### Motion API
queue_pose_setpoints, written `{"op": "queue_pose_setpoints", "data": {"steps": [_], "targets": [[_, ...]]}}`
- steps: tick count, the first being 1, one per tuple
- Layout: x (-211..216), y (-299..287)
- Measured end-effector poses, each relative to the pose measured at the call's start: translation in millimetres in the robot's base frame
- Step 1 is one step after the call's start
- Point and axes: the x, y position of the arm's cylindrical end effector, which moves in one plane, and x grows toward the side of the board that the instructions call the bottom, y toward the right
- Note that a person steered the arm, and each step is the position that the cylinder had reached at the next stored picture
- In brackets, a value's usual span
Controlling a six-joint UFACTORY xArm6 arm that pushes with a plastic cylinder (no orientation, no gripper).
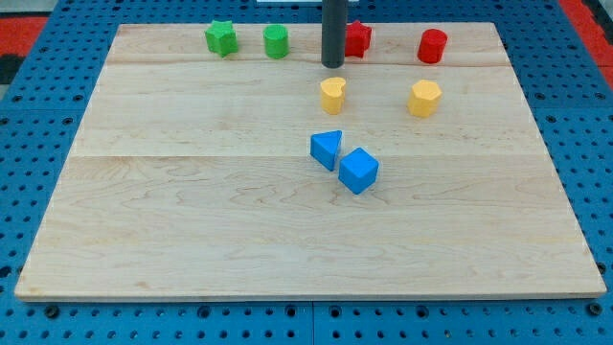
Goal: Push blue triangle bottom of green star
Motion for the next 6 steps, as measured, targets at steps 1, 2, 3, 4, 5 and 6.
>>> {"op": "queue_pose_setpoints", "data": {"steps": [1, 2, 3, 4, 5, 6], "targets": [[25.6, 25.7], [32.6, 33.0], [32.6, 25.7], [53.6, 47.0], [93.3, 55.8], [130.9, 66.8]]}}
